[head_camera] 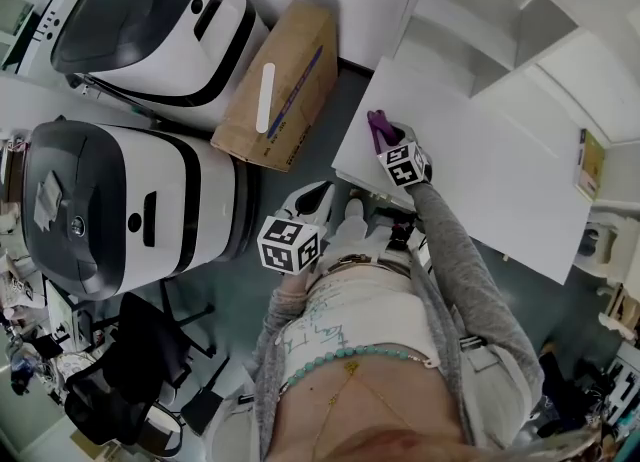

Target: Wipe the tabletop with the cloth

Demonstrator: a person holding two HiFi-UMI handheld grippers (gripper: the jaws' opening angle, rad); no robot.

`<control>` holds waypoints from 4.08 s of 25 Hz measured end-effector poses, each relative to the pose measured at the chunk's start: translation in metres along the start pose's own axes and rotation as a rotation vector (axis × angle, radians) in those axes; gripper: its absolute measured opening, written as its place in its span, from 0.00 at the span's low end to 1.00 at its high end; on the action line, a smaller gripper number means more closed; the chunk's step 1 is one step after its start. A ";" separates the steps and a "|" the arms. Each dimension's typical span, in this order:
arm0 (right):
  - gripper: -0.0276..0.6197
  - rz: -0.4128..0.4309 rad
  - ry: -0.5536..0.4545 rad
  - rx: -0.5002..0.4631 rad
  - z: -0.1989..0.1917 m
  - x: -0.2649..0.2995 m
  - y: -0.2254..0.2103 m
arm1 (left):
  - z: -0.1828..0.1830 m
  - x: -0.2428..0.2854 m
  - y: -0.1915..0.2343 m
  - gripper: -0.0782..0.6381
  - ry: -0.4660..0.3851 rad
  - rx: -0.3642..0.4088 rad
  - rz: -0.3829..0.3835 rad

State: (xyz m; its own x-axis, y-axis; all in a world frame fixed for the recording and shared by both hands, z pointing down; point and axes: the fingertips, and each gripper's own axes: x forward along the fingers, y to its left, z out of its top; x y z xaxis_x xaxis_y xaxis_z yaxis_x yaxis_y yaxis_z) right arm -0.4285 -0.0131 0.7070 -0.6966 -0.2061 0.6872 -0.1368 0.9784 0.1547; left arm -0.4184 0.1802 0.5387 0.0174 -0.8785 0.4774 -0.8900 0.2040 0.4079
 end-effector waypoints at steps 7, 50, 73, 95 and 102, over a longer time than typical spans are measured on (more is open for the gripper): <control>0.16 0.021 -0.007 -0.026 0.011 0.008 0.011 | -0.002 -0.007 0.007 0.11 -0.004 -0.013 0.016; 0.16 0.255 -0.082 -0.277 0.021 -0.002 0.094 | -0.006 0.010 -0.004 0.11 0.029 -0.002 -0.052; 0.18 0.371 -0.145 -0.399 0.003 -0.030 0.120 | -0.010 0.046 -0.049 0.11 0.099 0.055 -0.119; 0.18 0.302 -0.127 -0.303 -0.038 -0.063 0.074 | -0.024 0.087 -0.117 0.11 0.196 0.130 -0.240; 0.18 0.271 -0.121 -0.275 -0.053 -0.074 0.059 | -0.027 0.095 -0.132 0.11 0.211 0.143 -0.259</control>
State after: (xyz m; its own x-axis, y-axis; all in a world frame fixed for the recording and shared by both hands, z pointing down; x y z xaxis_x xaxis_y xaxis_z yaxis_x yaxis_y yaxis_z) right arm -0.3472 0.0592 0.7029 -0.7615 0.0776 0.6435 0.2450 0.9536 0.1750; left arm -0.2872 0.0813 0.5519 0.3311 -0.7815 0.5287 -0.8981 -0.0892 0.4306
